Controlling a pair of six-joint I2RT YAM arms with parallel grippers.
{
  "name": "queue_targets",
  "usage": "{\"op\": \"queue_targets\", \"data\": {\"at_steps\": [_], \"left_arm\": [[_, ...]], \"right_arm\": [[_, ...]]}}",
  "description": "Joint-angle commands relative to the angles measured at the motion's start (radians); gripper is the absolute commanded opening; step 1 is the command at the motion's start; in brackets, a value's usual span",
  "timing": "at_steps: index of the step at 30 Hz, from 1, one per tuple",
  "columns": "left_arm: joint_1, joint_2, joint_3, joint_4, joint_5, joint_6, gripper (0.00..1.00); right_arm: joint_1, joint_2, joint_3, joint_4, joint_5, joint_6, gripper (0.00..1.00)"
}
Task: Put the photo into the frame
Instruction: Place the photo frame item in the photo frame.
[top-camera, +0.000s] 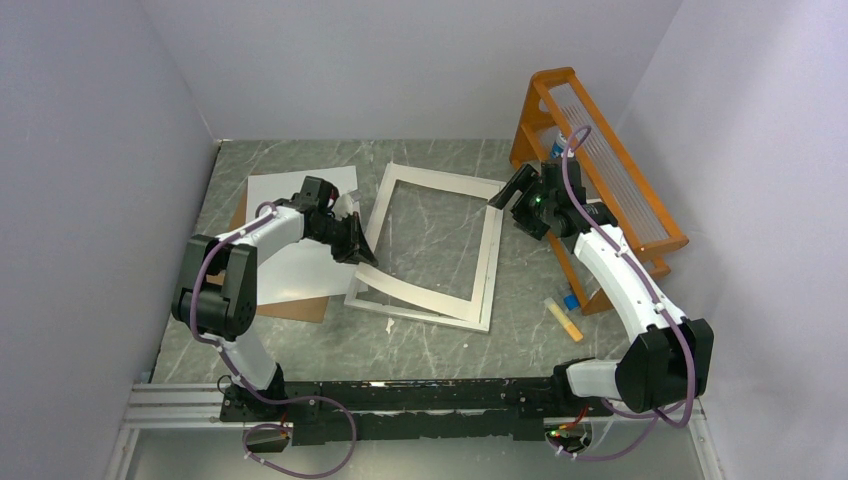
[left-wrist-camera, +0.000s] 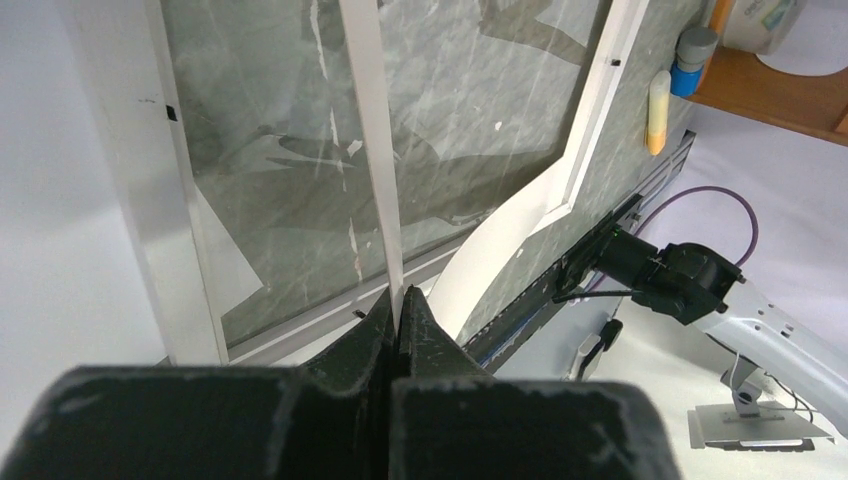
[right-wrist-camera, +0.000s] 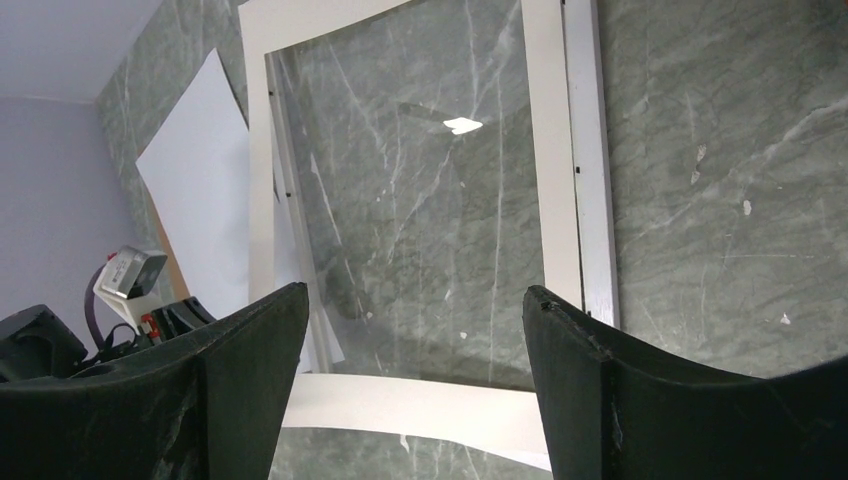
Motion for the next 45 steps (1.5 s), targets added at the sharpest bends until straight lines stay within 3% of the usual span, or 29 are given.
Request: {"op": "queue_targets", "data": {"at_steps": [1,5,14,18,22,30,31,39,45], "left_arm": [[-0.006,-0.032,-0.018,0.019,-0.029,-0.021,0.03],[-0.008,-0.027,-0.057,0.100,0.042,-0.059,0.03],[-0.017,0.008,-0.045,0.093,0.077,-0.045,0.05],[-0.021,0.030,-0.025,0.069,0.052,-0.040,0.24],[-0.021,0.000,-0.021,0.036,-0.001,-0.035,0.53],[-0.021,-0.087,0.054,-0.152,-0.175,0.043,0.84],[-0.021,-0.091,0.070,-0.165,-0.194,0.054,0.92],[-0.021,-0.013,0.143,-0.168,-0.297,0.057,0.94],[-0.021,0.138,0.227,-0.102,-0.299,0.015,0.87]], "right_arm": [[-0.005,0.013,0.019,0.044,-0.017,-0.005,0.81],[-0.005,0.020,0.023,0.044,-0.015,-0.005,0.81],[-0.005,0.017,0.012,0.047,0.002,-0.002,0.81],[-0.006,0.015,0.007,0.043,0.007,-0.005,0.81],[-0.007,0.010,-0.003,0.045,0.009,-0.006,0.81],[-0.007,0.007,-0.016,0.022,0.057,-0.034,0.82],[-0.006,0.009,-0.021,0.019,0.058,-0.038,0.82],[-0.006,0.054,-0.062,-0.036,0.191,-0.086,0.87],[-0.008,0.121,-0.108,-0.015,0.189,-0.108,0.92]]}}
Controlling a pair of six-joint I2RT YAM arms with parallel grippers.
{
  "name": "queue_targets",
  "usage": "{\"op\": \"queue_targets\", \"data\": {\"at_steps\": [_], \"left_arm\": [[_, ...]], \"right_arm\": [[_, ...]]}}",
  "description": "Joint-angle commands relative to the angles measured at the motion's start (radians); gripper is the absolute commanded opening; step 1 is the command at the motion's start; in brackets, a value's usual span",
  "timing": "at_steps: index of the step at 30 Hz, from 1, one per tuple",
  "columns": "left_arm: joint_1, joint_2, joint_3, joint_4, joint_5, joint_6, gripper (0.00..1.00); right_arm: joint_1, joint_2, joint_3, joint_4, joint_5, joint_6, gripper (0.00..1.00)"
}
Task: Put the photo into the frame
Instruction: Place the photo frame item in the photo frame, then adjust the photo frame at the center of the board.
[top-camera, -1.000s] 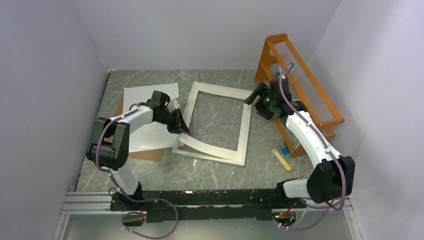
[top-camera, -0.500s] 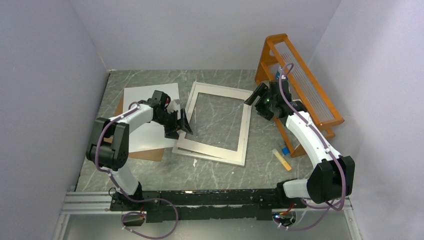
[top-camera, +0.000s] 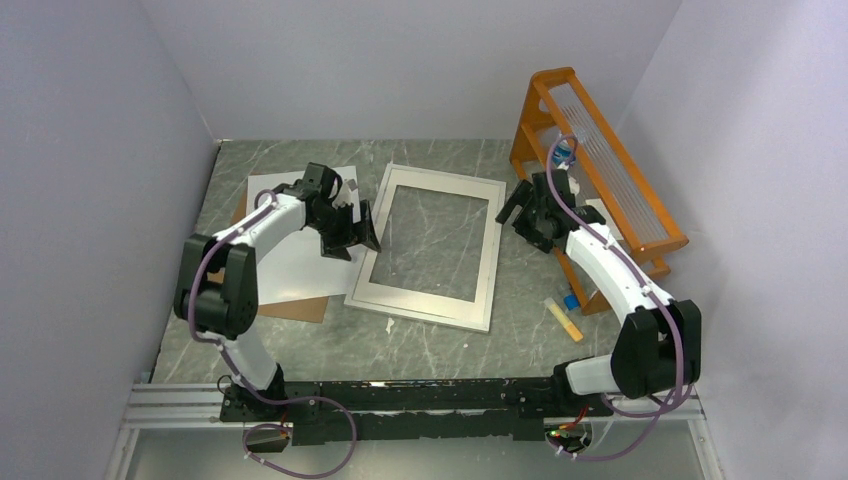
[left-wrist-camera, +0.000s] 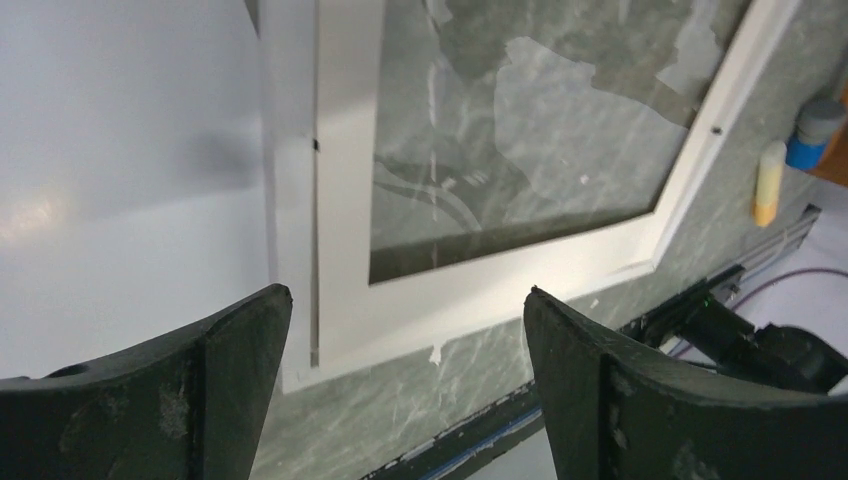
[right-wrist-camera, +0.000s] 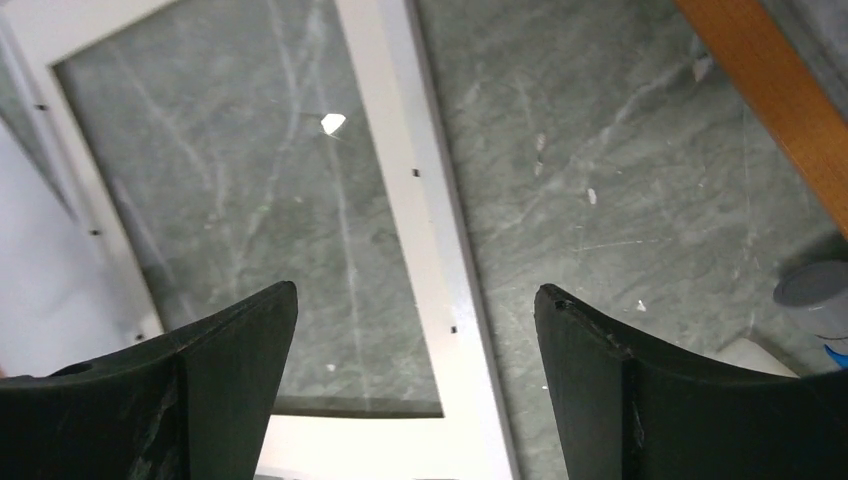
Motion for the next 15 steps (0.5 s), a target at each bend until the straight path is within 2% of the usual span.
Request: {"op": "queue_targets", "data": {"at_steps": [1,8,15], "left_arm": [[-0.005,0.116,0.090,0.051,-0.016,-0.026,0.86],[-0.004,0.210,0.147,0.038,-0.038,-0.017,0.85],[-0.003,0.187,0.112,0.027,-0.009,-0.012,0.72]], "right_arm": [[-0.005,0.060,-0.035,0.008,0.018,-0.034,0.93],[-0.008,0.210,-0.056,0.061,-0.092,-0.083,0.94],[-0.007,0.301,-0.066,0.130,-0.245,-0.126,0.93]]}}
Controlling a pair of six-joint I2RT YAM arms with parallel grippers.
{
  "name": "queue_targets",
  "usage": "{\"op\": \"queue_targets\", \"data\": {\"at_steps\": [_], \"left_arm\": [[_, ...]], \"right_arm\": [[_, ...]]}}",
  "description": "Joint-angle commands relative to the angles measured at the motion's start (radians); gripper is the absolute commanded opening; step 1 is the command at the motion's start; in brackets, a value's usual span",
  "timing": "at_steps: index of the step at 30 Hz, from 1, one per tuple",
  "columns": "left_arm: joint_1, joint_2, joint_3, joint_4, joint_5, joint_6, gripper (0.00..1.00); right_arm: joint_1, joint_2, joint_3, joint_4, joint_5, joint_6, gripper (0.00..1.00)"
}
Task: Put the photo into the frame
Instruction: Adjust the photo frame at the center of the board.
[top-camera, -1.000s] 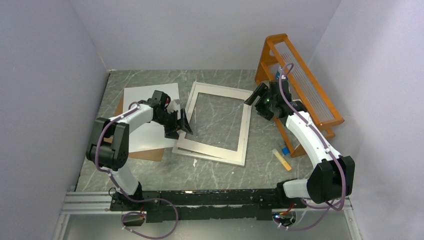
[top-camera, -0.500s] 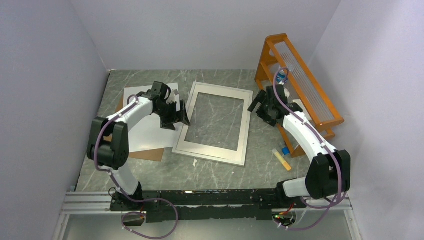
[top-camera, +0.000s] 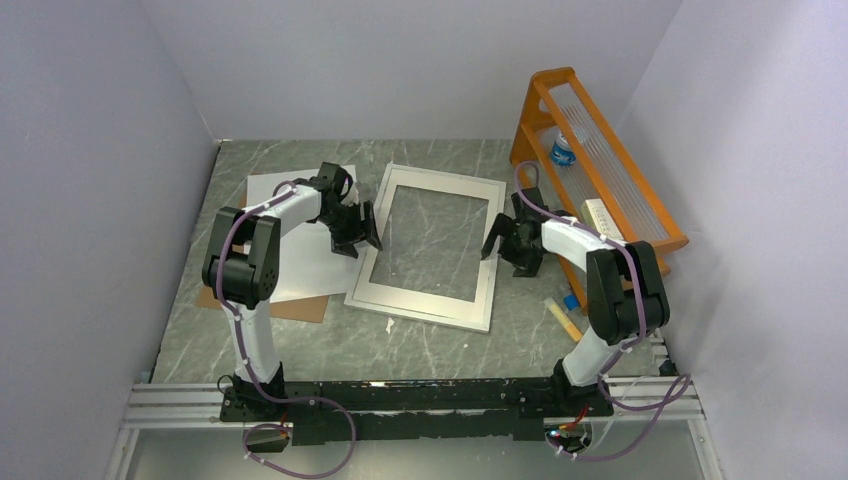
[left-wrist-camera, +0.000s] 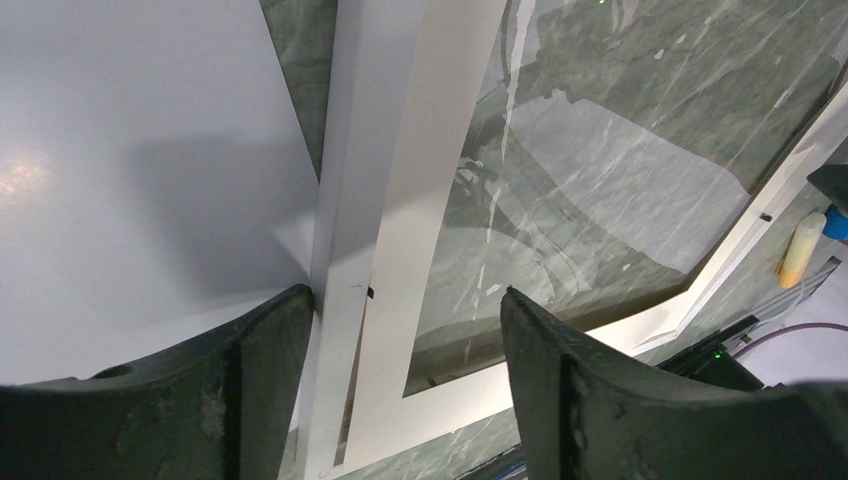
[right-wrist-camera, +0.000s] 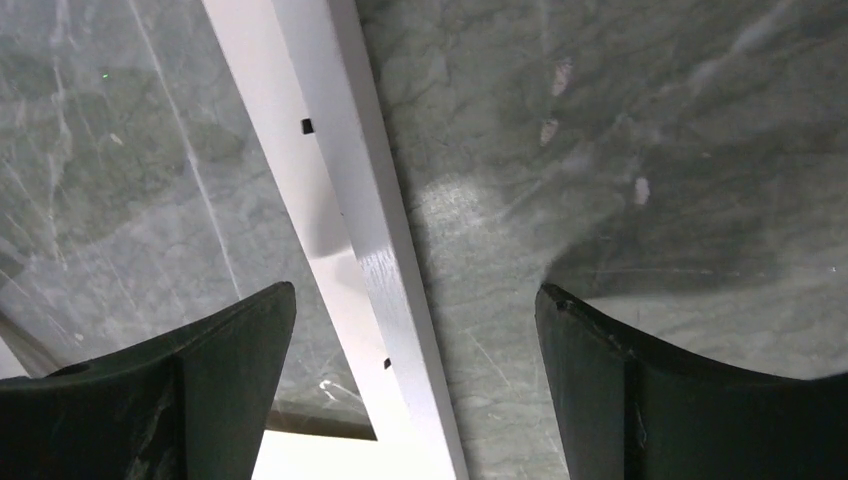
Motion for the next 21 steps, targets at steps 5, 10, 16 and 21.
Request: {"op": "queue_targets", "data": {"at_steps": [5,10,16,21], "left_arm": [[-0.003,-0.027,-0.020,-0.022,0.035,0.019,0.63],[-0.002,-0.082,-0.083,0.002,0.084,-0.013,0.60],[-0.003,-0.174,-0.167,0.010,0.070,-0.045,0.59],[-0.003,-0.253,-0.248,0.009,0.047,-0.074,0.59]], "right_arm": [[-0.006,0.067,0.019,0.079,-0.184,-0.072,0.93],[-0.002,0.073,0.016,0.122,-0.306,-0.117,0.91],[0.044,0.062,-0.001,0.156,-0.402,-0.143,0.88],[0.087,0.064,-0.016,0.174,-0.435,-0.126,0.85]]}}
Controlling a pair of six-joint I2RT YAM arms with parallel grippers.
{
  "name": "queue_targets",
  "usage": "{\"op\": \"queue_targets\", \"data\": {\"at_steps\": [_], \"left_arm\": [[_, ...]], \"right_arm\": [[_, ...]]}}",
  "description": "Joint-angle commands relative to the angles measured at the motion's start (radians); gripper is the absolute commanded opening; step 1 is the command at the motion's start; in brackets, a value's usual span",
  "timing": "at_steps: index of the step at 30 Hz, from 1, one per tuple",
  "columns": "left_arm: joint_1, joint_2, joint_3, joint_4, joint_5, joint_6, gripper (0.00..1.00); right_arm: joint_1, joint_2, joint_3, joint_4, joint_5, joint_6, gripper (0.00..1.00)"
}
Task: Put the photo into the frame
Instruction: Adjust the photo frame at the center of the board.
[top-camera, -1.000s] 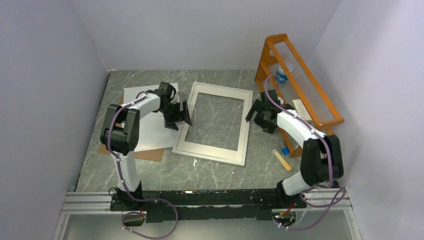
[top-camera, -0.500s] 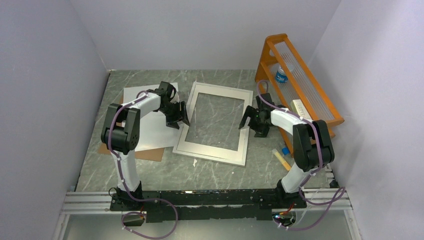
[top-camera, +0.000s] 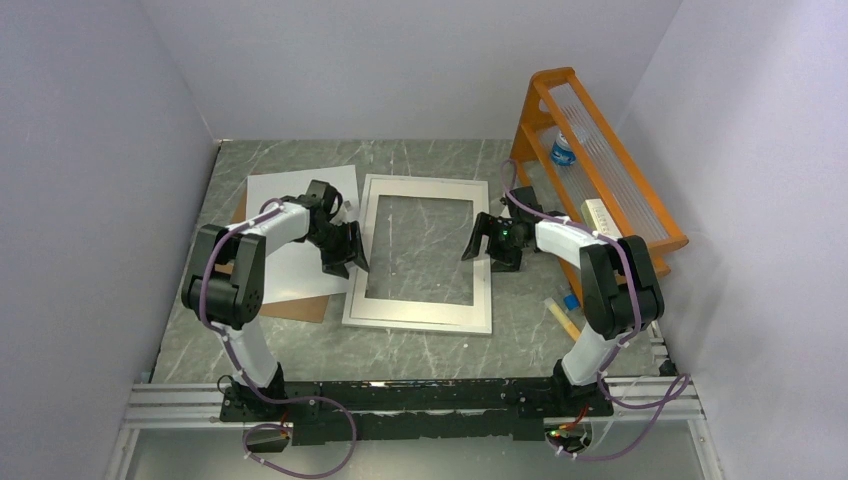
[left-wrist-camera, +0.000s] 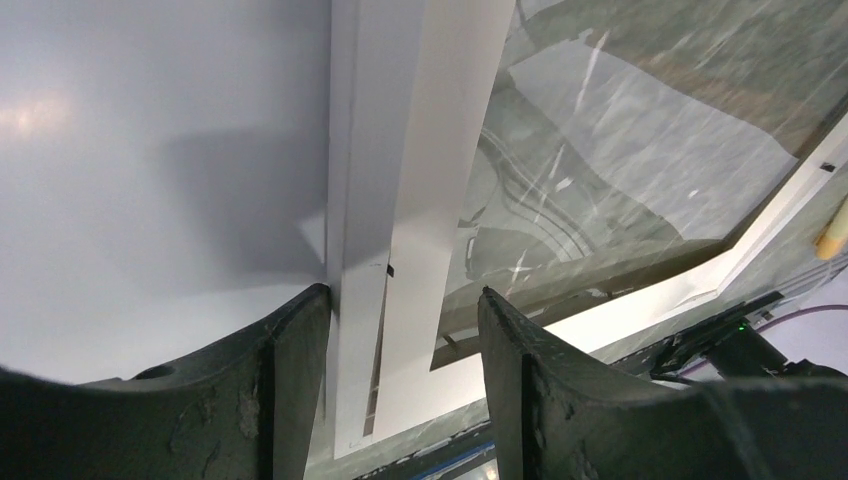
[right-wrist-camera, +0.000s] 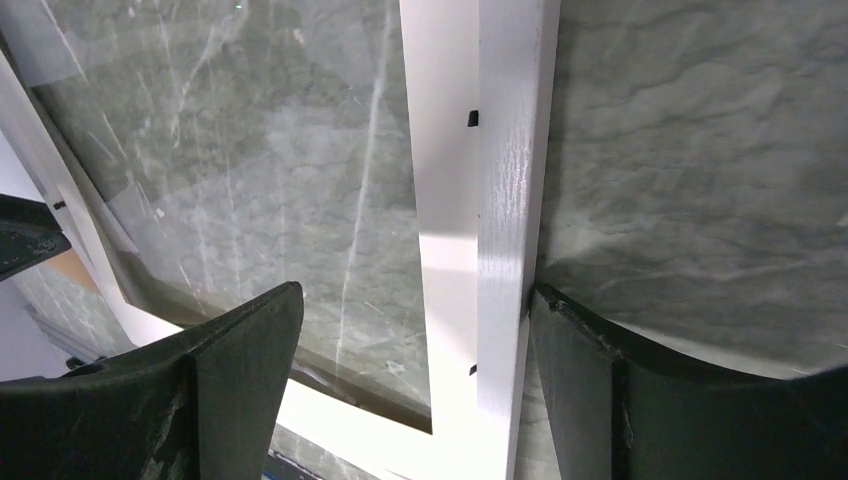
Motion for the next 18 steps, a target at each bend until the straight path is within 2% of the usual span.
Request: {"op": "queue_targets", "data": {"at_steps": [1,4,6,9,13,18], "left_arm": [[-0.013,-0.112,-0.059,0.014,0.053,-0.059,0.59],[-0.013,-0.162,-0.125,-0.002,0.019,-0.068,0.61],[-0.013,-0.196,-0.158,-0.019,-0.017,-0.080,0.63],[-0.013,-0.244,-0.178,-0.050,-0.085,-0.105,0.72],[-0.012,-0.289,-0.145,-0.073,-0.140,-0.106,0.84],[0.006,-0.289,-0.035,-0.090,-0.205,-0.095,0.86]], "right_arm": [[0.063,0.012,-0.021,0.057,-0.141,0.010,0.85],[0.087,0.005,-0.032,0.046,-0.128,-0.005,0.85],[0.097,-0.007,-0.035,0.004,-0.067,0.005,0.85],[0.096,-0.036,-0.017,-0.053,0.072,0.034,0.85],[0.096,-0.088,0.044,-0.083,0.206,0.054,0.85],[0.097,-0.070,0.171,-0.050,0.241,0.045,0.84]]}}
